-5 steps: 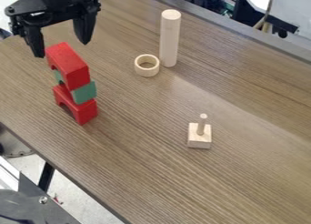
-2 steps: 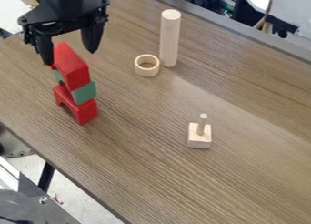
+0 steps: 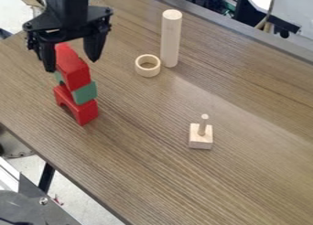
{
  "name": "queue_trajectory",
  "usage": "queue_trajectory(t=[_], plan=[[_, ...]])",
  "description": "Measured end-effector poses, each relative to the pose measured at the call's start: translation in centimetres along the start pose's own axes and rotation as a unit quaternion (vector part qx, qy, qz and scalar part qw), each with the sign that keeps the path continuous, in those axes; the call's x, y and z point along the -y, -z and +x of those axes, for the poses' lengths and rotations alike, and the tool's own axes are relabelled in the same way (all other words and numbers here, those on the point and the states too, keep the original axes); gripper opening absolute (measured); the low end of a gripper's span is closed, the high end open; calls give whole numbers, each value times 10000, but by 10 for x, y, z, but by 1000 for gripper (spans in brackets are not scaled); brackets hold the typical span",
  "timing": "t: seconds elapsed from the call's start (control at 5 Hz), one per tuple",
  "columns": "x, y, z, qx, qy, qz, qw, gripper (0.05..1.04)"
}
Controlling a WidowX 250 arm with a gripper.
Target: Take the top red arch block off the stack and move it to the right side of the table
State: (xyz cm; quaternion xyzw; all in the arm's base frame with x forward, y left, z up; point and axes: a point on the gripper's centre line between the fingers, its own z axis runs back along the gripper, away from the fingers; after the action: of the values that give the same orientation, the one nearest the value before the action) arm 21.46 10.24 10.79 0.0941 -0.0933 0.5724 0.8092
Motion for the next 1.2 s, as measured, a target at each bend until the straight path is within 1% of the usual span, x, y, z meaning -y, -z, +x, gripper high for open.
queue_trajectory(t=[0.2, 0.4, 0.6, 0.8, 1.0, 1.2], plan=[[4, 8, -2, -99, 49, 19, 9999, 950], [4, 9, -2, -82, 47, -1, 10000, 682], [12, 4, -5, -74, 162, -100, 9998, 580], [38, -15, -3, 86, 151, -521, 9985, 580], [66, -40, 0, 420, 281, -932, 9944, 580], [93, -54, -5, 600, 529, -1104, 9907, 580]])
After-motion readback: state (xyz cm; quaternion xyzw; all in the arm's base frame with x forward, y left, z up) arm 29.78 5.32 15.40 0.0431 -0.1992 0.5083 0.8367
